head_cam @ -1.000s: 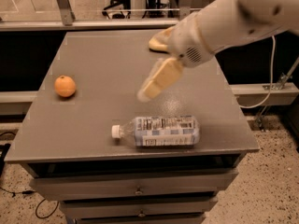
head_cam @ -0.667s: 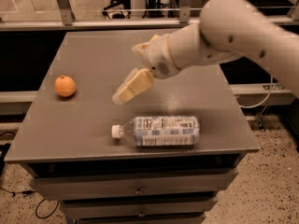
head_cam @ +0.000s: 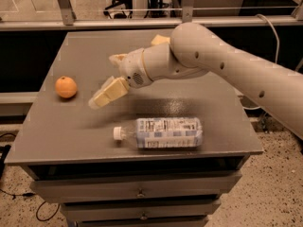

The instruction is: Move orange near sponge

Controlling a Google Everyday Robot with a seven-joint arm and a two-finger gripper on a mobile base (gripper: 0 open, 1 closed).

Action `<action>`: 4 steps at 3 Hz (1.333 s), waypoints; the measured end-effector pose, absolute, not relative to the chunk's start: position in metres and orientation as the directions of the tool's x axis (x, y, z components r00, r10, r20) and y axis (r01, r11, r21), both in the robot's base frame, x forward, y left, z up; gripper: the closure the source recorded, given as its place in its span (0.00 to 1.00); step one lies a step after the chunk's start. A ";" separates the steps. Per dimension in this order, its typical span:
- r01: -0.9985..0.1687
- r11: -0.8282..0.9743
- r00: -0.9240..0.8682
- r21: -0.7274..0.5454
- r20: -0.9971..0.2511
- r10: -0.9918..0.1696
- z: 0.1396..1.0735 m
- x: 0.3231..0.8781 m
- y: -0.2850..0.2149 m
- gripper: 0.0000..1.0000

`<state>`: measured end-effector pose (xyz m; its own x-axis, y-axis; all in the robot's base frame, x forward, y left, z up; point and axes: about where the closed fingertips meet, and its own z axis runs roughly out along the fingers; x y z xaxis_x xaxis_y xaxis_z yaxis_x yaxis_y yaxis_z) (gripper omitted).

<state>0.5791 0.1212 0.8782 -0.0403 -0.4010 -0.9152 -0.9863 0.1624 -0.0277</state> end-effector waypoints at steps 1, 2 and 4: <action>-0.994 0.104 -0.014 -0.025 -0.932 -0.363 0.872 0.580 0.156 0.00; -0.998 0.061 0.009 -0.031 -0.940 -0.340 0.865 0.583 0.183 0.00; -0.999 0.032 0.026 -0.038 -0.947 -0.319 0.857 0.595 0.216 0.00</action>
Offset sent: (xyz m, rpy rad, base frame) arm 0.0118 0.0897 -0.0228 0.0964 -0.0227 0.1485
